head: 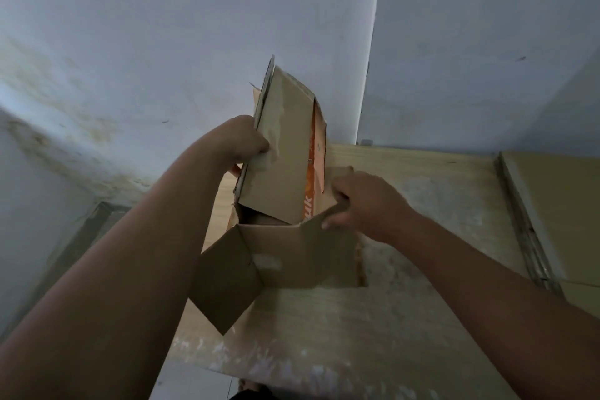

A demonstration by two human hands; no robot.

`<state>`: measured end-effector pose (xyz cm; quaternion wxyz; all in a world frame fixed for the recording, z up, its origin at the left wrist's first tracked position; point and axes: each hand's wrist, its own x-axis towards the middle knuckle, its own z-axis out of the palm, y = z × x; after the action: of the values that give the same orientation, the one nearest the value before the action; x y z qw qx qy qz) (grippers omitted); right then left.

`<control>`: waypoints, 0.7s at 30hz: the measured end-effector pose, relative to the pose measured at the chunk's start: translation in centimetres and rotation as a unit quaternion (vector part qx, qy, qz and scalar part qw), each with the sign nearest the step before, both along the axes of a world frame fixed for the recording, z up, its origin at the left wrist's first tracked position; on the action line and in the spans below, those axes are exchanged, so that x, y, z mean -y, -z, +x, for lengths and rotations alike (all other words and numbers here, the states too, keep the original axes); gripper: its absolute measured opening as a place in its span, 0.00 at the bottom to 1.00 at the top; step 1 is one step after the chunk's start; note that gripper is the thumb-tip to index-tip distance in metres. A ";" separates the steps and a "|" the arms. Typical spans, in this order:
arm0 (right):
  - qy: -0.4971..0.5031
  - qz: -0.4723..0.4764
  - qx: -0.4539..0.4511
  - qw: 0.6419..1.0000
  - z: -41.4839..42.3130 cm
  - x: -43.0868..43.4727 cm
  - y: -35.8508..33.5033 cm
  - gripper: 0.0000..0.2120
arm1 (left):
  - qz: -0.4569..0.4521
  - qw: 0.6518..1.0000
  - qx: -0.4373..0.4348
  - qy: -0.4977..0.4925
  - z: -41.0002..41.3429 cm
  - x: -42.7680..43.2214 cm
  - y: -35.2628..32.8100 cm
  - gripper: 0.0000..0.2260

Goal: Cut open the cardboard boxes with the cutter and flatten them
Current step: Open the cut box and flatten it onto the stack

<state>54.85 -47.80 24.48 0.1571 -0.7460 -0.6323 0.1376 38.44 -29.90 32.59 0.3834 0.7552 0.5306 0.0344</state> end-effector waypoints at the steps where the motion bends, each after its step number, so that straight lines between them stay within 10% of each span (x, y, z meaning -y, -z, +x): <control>1: 0.013 -0.029 -0.031 0.999 0.2 0.6 0.1 0.22 | 0.005 1.000 0.001 -0.004 0.2 0.0 0.1 0.14; 14: 0.172 0.011 -0.163 0.971 -4.1 2.8 2.8 0.20 | -0.003 0.998 -0.063 0.001 6.1 -1.5 1.9 0.13; 21: 0.195 -0.093 -0.131 0.967 -2.9 3.9 6.7 0.19 | 0.011 0.997 -0.072 -0.002 3.7 0.4 15.0 0.15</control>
<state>51.94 -51.72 17.76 0.1925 -0.8419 -0.4325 0.2591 42.12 -30.34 17.59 0.3362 0.7590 0.5574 -0.0134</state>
